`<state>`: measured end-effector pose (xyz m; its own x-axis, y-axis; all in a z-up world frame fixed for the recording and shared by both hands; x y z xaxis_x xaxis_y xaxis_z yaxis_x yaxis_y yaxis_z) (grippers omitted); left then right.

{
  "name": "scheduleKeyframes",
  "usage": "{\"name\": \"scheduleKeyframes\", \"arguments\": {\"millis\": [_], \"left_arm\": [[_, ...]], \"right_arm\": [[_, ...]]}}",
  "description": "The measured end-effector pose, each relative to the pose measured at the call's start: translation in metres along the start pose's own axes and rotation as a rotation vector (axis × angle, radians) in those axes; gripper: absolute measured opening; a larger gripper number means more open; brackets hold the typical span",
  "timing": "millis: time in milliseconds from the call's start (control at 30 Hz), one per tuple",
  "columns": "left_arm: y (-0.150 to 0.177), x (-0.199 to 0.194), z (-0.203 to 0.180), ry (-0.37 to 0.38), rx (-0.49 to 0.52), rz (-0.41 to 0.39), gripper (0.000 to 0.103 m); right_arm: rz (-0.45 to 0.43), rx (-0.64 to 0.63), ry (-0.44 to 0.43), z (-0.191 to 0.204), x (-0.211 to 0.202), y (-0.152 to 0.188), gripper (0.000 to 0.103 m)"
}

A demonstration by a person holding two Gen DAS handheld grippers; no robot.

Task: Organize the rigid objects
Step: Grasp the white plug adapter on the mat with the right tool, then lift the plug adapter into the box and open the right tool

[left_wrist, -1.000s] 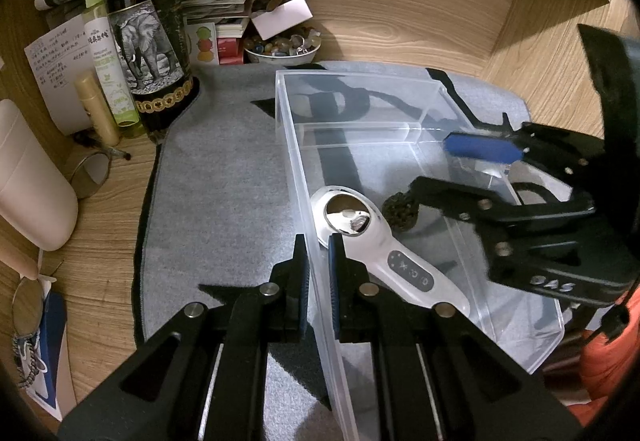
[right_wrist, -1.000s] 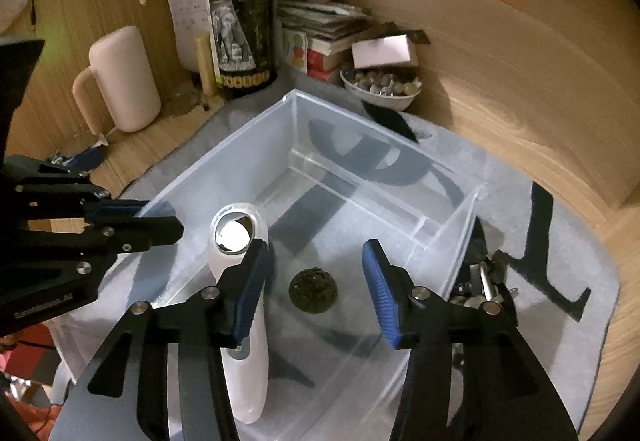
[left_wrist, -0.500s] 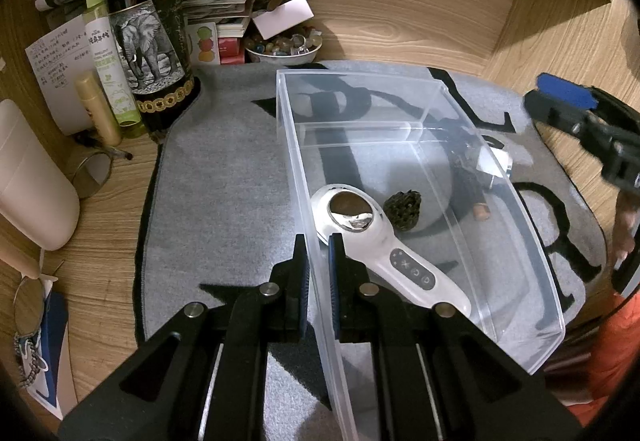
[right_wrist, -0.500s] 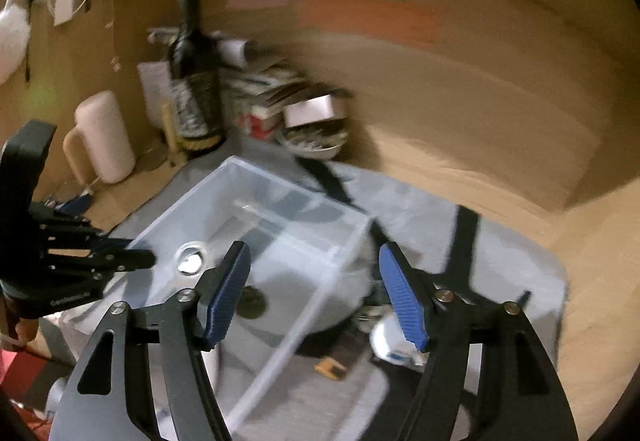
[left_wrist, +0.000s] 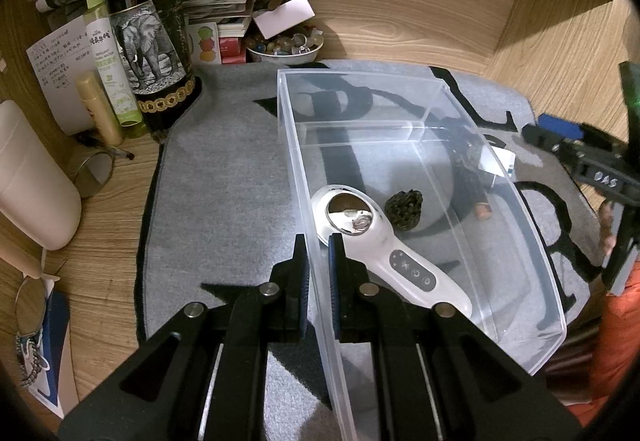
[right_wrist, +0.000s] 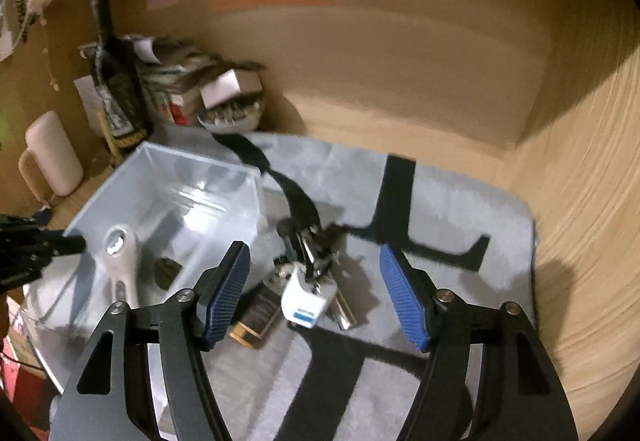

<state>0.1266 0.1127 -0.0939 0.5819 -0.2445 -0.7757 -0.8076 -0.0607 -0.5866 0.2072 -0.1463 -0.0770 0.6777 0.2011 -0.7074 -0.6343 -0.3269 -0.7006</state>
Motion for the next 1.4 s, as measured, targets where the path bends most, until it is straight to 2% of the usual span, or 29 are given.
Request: {"name": "scheduleKeyframes", "arguments": {"millis": [333,500,1033,1400], "left_arm": [[0.0,0.0,-0.001,-0.004,0.001,0.002,0.008],[0.0,0.0,-0.001,-0.005,0.001,0.002,0.008],[-0.001,0.0,-0.001,-0.004,0.001,0.003,0.008],[-0.001,0.0,-0.001,-0.006,0.002,0.003,0.008]], "right_arm": [[0.125,0.049,-0.054,0.001,0.047,0.021,0.063],[0.156,0.045,-0.094,0.004,0.056,0.025,0.037],[0.039,0.011,-0.08,0.006,0.014,0.016,0.034],[-0.097,-0.006,-0.078,0.011,-0.031,-0.008,0.034]]}}
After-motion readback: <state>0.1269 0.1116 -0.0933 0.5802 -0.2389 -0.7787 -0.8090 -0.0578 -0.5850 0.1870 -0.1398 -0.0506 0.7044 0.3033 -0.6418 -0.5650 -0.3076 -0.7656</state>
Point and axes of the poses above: each gripper's, at about its wrist camera, not at the fingertips, and x roughly the way its jaws point, z to its left, y to its underside, the point moved 1 cm from there along x, roughly the way its jaws point, and after that the axes turned 9 degrees about y, right-handed, at the moved point
